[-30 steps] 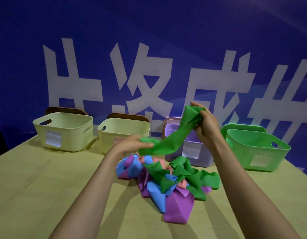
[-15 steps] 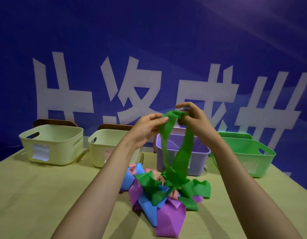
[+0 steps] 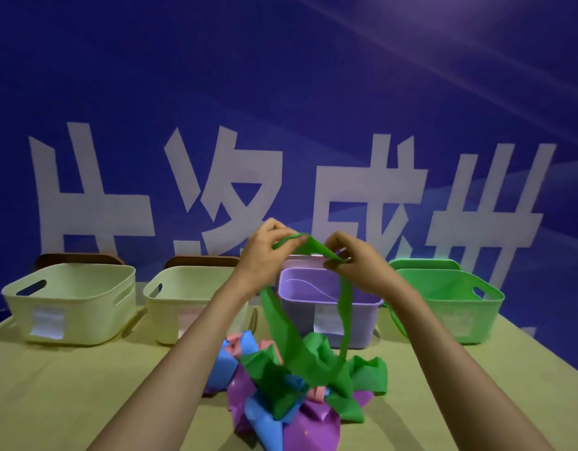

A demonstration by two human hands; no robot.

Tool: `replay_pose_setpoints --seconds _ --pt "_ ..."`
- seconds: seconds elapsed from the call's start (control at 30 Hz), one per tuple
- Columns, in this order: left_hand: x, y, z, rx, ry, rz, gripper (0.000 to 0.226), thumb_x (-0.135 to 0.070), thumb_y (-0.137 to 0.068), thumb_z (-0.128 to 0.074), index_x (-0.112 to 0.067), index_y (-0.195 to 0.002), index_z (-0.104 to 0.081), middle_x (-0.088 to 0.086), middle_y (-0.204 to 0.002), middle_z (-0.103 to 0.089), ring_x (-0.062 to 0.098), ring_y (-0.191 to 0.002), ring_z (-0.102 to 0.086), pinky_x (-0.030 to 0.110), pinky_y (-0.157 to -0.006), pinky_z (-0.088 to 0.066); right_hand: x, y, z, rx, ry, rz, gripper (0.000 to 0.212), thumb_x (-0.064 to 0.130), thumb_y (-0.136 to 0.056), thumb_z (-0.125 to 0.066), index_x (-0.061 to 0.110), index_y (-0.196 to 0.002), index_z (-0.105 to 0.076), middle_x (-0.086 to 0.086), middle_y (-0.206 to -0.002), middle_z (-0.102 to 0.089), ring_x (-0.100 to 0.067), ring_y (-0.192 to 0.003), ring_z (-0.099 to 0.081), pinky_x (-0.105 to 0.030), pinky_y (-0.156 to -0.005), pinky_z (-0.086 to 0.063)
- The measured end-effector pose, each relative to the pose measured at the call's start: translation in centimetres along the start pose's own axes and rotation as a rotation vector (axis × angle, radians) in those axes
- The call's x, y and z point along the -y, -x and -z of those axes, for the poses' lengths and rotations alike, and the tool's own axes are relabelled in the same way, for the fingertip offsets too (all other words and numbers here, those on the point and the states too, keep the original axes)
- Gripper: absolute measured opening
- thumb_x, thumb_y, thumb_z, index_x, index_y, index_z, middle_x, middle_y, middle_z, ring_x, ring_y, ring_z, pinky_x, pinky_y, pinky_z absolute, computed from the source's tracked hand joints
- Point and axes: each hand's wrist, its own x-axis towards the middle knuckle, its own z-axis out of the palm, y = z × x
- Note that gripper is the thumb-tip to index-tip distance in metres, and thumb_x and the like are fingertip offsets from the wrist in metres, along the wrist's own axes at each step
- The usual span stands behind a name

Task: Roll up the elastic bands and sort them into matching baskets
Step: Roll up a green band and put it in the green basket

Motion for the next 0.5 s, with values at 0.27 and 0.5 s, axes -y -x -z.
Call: replay_pose_setpoints --seconds 0.27,0.5 --pt "2.9 -0.9 1.3 -0.288 0.334 0.358 0.027 -0.033 -0.097 -0.051 -0.025 -0.077 -0.067 -0.005 -0.082 -0.067 0.012 -0.083 -0.061 0.027 -0.078 -0.046 -6.5 2.8 -3.2 -0.133 -0.177 -0.396 0.009 0.006 -0.082 -0.069 0.010 -0.080 -0.061 -0.010 -0.082 -0.064 -0.018 -0.067 -0.057 -0.025 -0.062 -0.047" --pt "7.5 1.7 2.8 -0.313 0.135 0.435 0.011 -0.018 -0.092 -0.060 -0.010 -0.087 -0.066 0.008 -0.087 -0.065 0.020 -0.084 -0.056 0.030 -0.077 -0.041 -4.2 4.4 1.1 0.004 -1.143 -0.679 0.008 0.008 -0.088 -0.060 0.002 -0.091 -0.065 -0.012 -0.073 -0.071 -0.017 -0.061 -0.069 -0.025 -0.056 -0.058"
